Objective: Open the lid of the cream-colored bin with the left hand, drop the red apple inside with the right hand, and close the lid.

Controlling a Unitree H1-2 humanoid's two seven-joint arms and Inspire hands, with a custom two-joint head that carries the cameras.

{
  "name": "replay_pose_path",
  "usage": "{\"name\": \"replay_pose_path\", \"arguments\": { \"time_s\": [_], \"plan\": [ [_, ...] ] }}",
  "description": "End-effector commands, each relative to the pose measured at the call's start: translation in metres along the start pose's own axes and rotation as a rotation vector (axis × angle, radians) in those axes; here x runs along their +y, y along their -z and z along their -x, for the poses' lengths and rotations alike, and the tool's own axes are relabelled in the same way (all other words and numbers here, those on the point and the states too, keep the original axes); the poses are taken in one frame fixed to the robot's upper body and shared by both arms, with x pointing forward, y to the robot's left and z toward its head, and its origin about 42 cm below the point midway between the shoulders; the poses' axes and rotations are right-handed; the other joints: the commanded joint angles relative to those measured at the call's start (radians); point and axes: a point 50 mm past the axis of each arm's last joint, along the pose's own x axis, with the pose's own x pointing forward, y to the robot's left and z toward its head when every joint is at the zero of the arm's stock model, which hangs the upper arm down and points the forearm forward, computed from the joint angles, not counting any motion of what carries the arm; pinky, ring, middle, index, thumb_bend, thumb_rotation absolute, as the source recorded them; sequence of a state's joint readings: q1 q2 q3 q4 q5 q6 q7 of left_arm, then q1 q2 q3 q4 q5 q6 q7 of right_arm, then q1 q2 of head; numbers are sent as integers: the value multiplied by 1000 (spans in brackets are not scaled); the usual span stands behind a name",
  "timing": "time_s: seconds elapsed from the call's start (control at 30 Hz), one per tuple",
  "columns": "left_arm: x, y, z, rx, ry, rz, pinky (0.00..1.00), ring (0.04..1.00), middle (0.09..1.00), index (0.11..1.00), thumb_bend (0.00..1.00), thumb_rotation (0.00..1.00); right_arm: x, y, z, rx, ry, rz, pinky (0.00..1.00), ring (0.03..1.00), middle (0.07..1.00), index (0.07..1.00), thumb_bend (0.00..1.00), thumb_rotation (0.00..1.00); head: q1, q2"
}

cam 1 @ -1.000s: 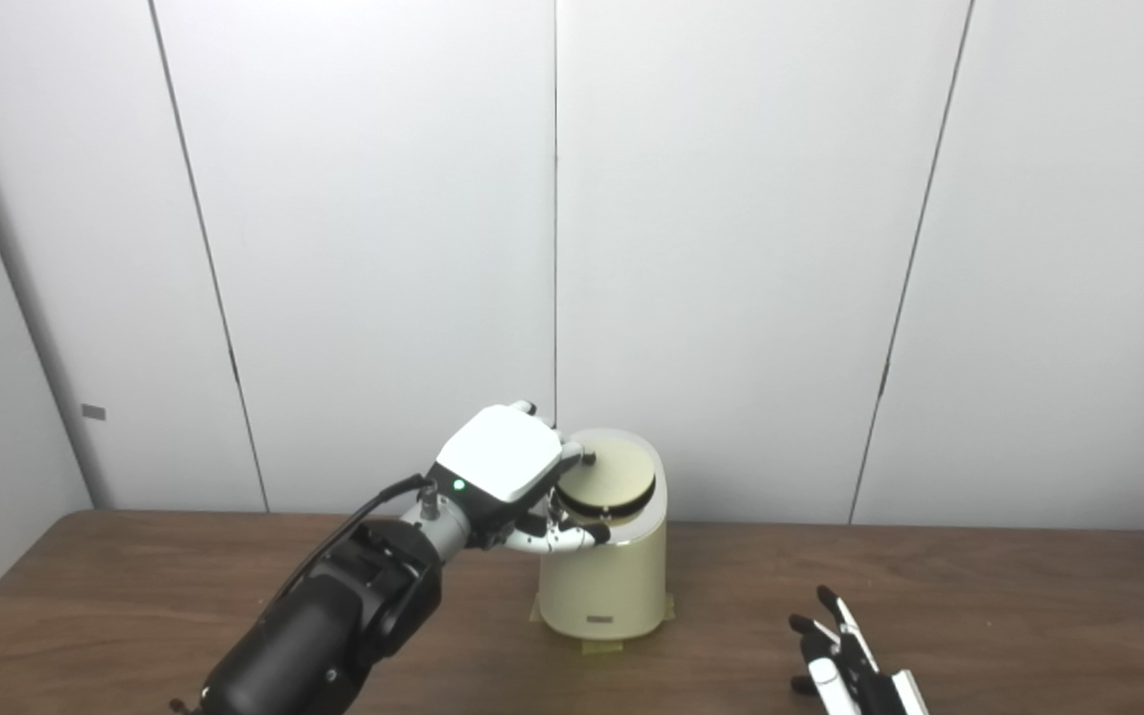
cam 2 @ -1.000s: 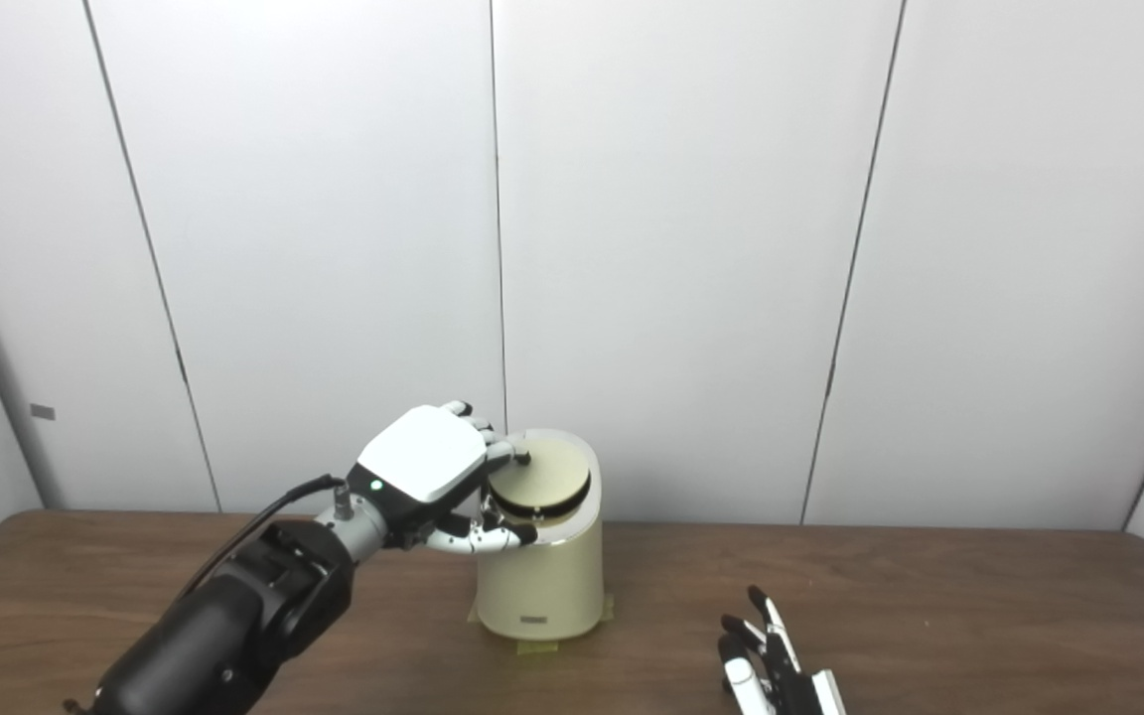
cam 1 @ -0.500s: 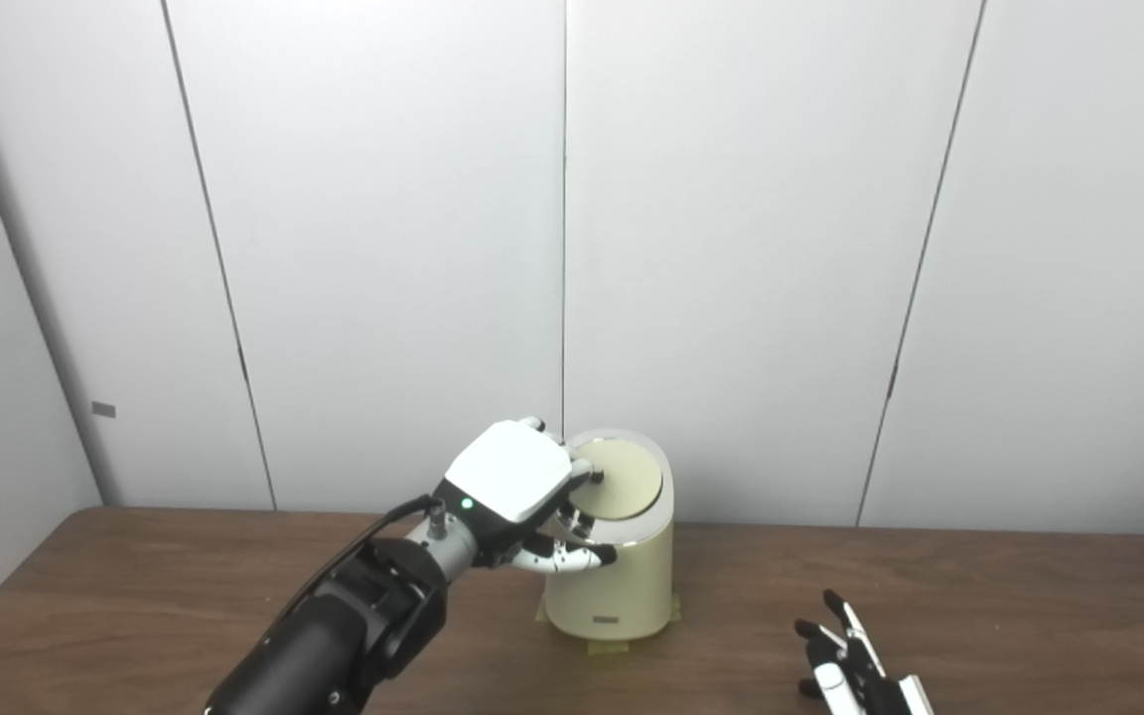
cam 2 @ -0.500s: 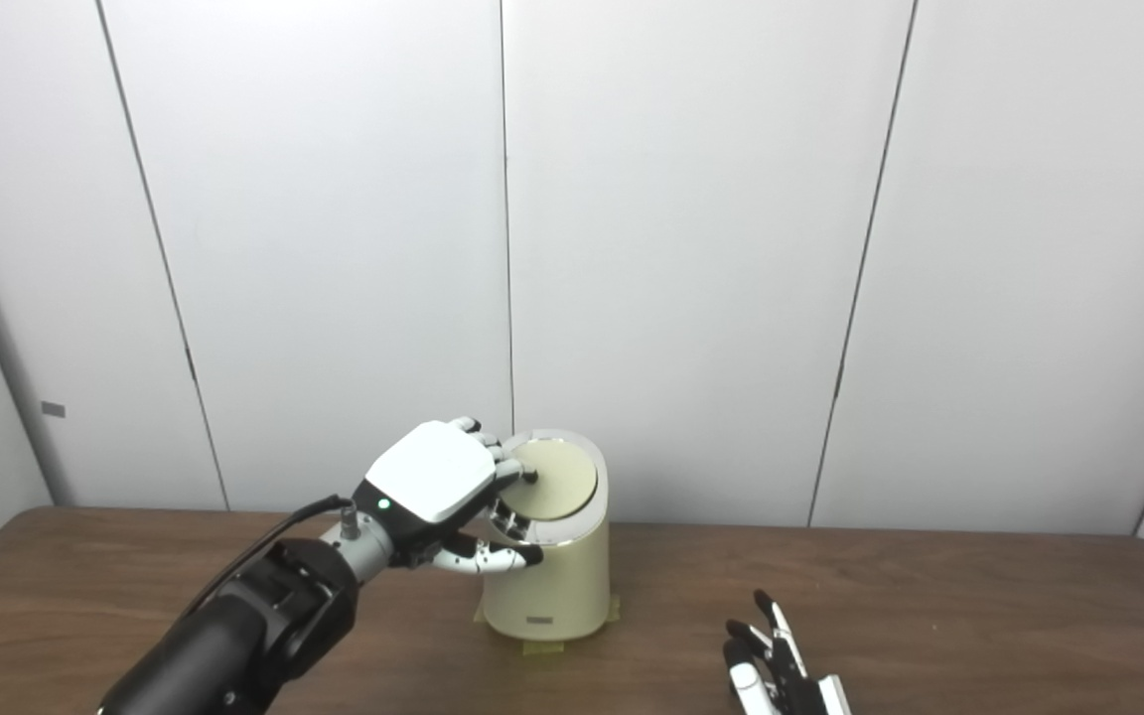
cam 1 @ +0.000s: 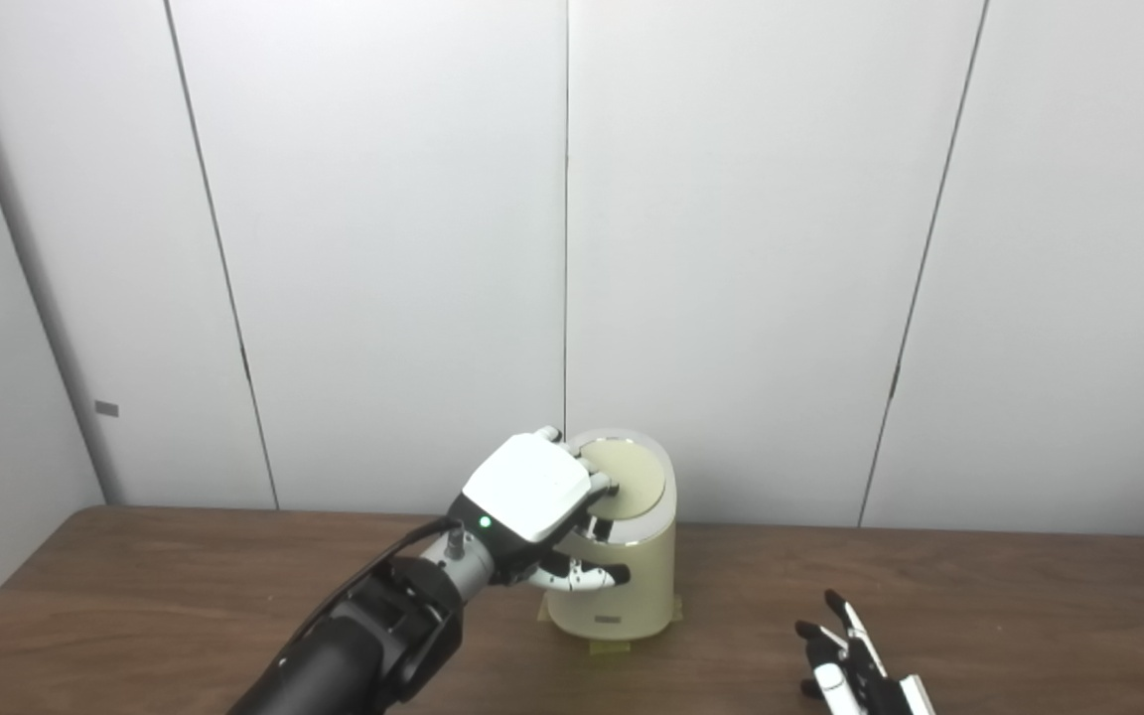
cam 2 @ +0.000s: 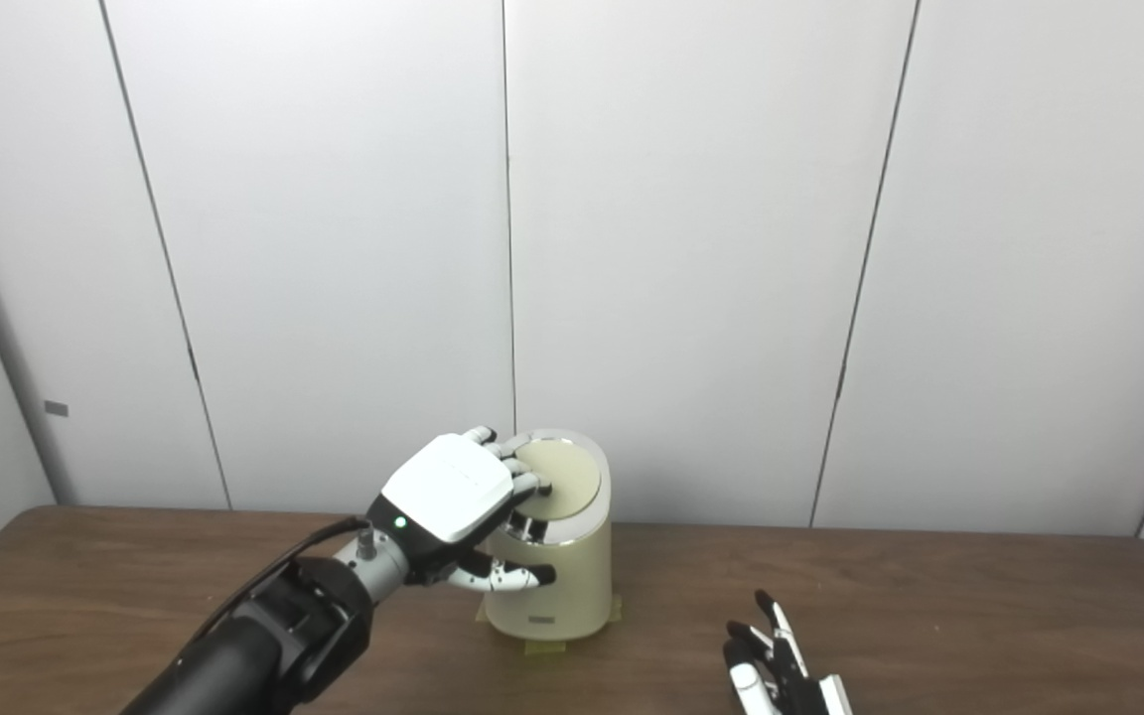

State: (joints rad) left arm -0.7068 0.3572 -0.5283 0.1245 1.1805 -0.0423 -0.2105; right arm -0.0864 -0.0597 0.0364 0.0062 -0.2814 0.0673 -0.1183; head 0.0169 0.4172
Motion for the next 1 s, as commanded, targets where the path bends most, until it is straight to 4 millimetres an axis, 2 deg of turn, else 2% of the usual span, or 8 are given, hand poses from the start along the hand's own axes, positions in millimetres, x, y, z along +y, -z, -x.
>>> {"name": "replay_pose_path", "arguments": {
  "time_s": [0.0,0.17,0.33,0.53,0.7,0.77,0.97],
  "plan": [
    [6,-8,-7,-35,-5,-26,899,854,809,803,566,799,-9,-3,-2,-7,32,21,867,869,842,967,426,1000,0,2],
    [1,-9,-9,-33,19,-52,899,852,805,797,576,817,-9,-5,-2,-6,33,29,854,864,842,968,438,1000,-3,4],
    [-2,-9,-10,-31,91,-76,924,869,813,807,566,911,-9,-6,-1,-6,36,15,845,867,842,968,433,1000,-6,9],
    [-7,-11,-7,-41,132,-117,903,854,795,782,570,900,-8,-9,-1,-5,39,13,837,864,838,968,442,1000,-7,16],
    [-9,-15,-4,-45,162,-97,923,848,787,758,571,900,-8,-11,-1,-2,36,10,808,862,838,968,444,1000,-6,18],
    [-10,-16,-3,-46,190,-104,932,853,793,757,577,925,-8,-11,-2,-2,36,14,835,866,837,967,444,1000,-6,18],
    [-17,-20,-2,-53,226,-134,910,846,786,736,594,952,-8,-12,-2,-4,40,0,800,861,837,967,440,1000,-6,21]
  ]
}}
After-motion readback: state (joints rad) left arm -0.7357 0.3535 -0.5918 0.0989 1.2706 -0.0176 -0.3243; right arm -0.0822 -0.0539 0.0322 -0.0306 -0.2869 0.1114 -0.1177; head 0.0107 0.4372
